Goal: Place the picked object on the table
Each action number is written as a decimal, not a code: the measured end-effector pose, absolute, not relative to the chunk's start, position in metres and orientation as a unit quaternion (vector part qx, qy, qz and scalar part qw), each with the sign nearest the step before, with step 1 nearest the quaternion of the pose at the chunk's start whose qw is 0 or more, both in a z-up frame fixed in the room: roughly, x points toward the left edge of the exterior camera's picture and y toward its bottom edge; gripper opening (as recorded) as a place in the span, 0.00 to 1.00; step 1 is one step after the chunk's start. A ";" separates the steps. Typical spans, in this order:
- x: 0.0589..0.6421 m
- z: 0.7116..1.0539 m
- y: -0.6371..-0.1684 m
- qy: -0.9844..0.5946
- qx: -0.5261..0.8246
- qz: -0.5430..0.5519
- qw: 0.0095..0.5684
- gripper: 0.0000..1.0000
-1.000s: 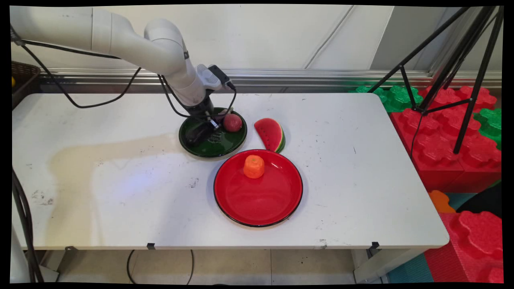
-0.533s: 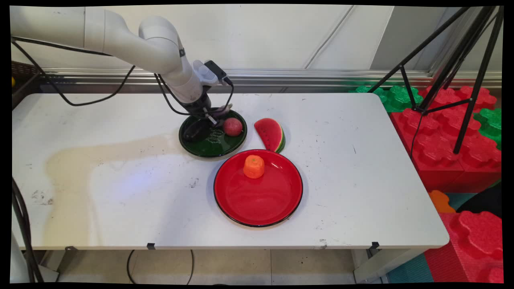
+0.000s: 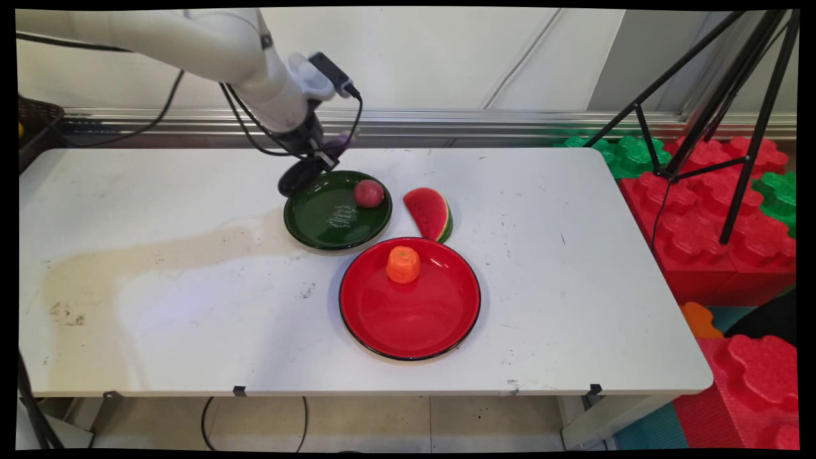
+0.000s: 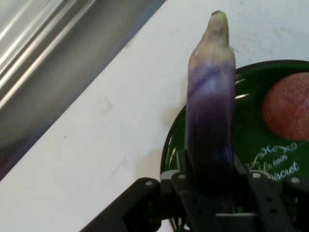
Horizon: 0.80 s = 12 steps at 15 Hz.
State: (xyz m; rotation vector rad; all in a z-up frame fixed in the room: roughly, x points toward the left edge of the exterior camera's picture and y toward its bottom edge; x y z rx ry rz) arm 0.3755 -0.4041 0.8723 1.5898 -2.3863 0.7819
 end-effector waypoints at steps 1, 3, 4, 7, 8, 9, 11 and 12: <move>0.377 0.883 -0.395 -0.799 0.532 0.266 0.084 0.00; 0.383 0.900 -0.377 -0.800 0.529 0.272 0.084 0.00; 0.387 0.907 -0.367 -0.798 0.530 0.273 0.084 0.00; 0.402 0.922 -0.337 -0.790 0.543 0.273 0.082 0.00; 0.405 0.924 -0.329 -0.788 0.547 0.272 0.080 0.00; 0.411 0.928 -0.317 -0.784 0.553 0.271 0.076 0.00; 0.421 0.932 -0.296 -0.779 0.564 0.266 0.069 0.00; 0.425 0.933 -0.288 -0.777 0.568 0.263 0.066 0.00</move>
